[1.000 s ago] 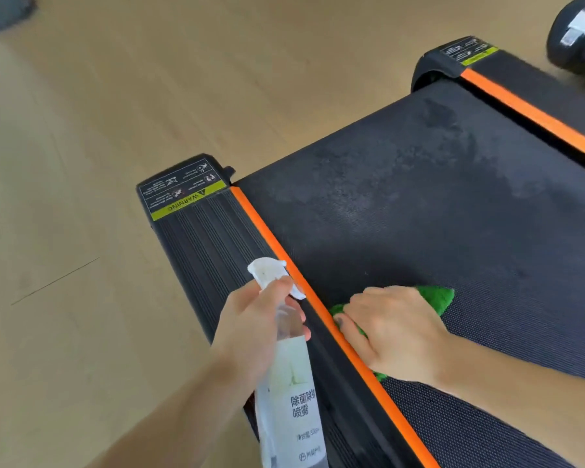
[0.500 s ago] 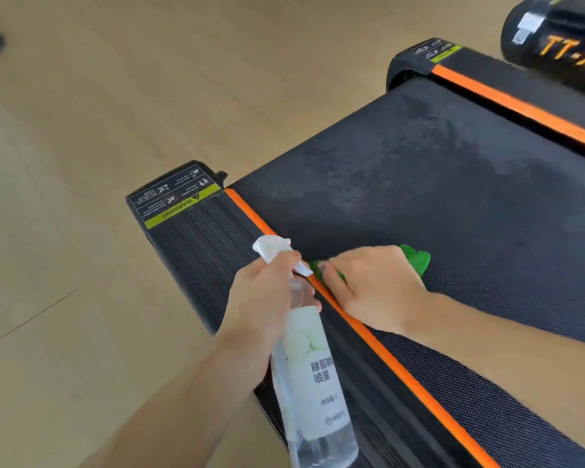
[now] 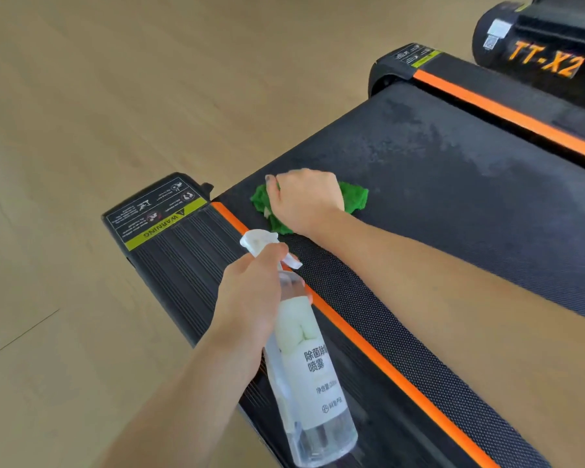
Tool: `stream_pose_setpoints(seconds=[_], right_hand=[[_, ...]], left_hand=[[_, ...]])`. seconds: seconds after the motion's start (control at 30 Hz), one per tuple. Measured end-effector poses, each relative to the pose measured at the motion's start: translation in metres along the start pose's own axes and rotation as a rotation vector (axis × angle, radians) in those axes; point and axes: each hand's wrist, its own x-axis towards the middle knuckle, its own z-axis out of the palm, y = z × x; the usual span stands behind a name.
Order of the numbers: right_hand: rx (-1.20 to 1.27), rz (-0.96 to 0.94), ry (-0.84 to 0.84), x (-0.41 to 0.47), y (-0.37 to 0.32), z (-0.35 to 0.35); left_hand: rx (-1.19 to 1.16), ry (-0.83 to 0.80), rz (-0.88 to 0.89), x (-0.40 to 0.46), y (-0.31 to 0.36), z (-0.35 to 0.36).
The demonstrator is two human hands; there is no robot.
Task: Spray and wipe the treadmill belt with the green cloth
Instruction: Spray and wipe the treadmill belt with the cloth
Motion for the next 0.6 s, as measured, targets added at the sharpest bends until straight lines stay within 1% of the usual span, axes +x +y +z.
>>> stream_pose_setpoints(seconds=[0.07, 0.13, 0.2, 0.23, 0.3, 0.33, 0.37, 0.4, 0.5, 0.53, 0.6], right_hand=[[0.023, -0.045, -0.028, -0.031, 0.004, -0.007], [0.048, -0.195, -0.07, -0.083, 0.017, -0.016], [0.099, -0.295, -0.095, -0.132, 0.037, -0.028], [0.119, -0.325, -0.09, -0.143, 0.046, -0.031], [0.08, -0.367, -0.055, -0.131, 0.055, -0.025], [0.036, -0.354, -0.021, -0.111, 0.056, -0.021], [-0.01, -0.292, 0.011, -0.085, 0.056, -0.015], [-0.03, -0.191, 0.033, -0.06, 0.057, -0.012], [-0.029, 0.068, -0.01, 0.002, 0.061, 0.0], [-0.02, 0.112, -0.024, 0.01, 0.058, 0.001], [-0.029, 0.15, -0.045, -0.002, 0.047, -0.006]], left_hand=[[0.037, 0.006, -0.01, 0.0, 0.001, -0.001], [0.024, 0.02, -0.015, 0.001, 0.0, 0.0], [-0.004, 0.014, -0.013, 0.003, 0.001, 0.002], [-0.009, 0.013, -0.014, 0.004, 0.0, 0.002], [-0.011, 0.016, -0.012, 0.006, -0.001, 0.003], [-0.008, 0.017, -0.009, 0.008, -0.001, 0.003], [-0.006, 0.016, -0.008, 0.008, -0.002, 0.003], [-0.007, 0.012, -0.014, 0.009, -0.002, 0.003], [-0.029, 0.024, -0.043, 0.011, -0.001, 0.002], [-0.019, 0.034, -0.054, 0.011, 0.0, 0.003], [-0.004, 0.043, -0.065, 0.01, 0.002, 0.003]])
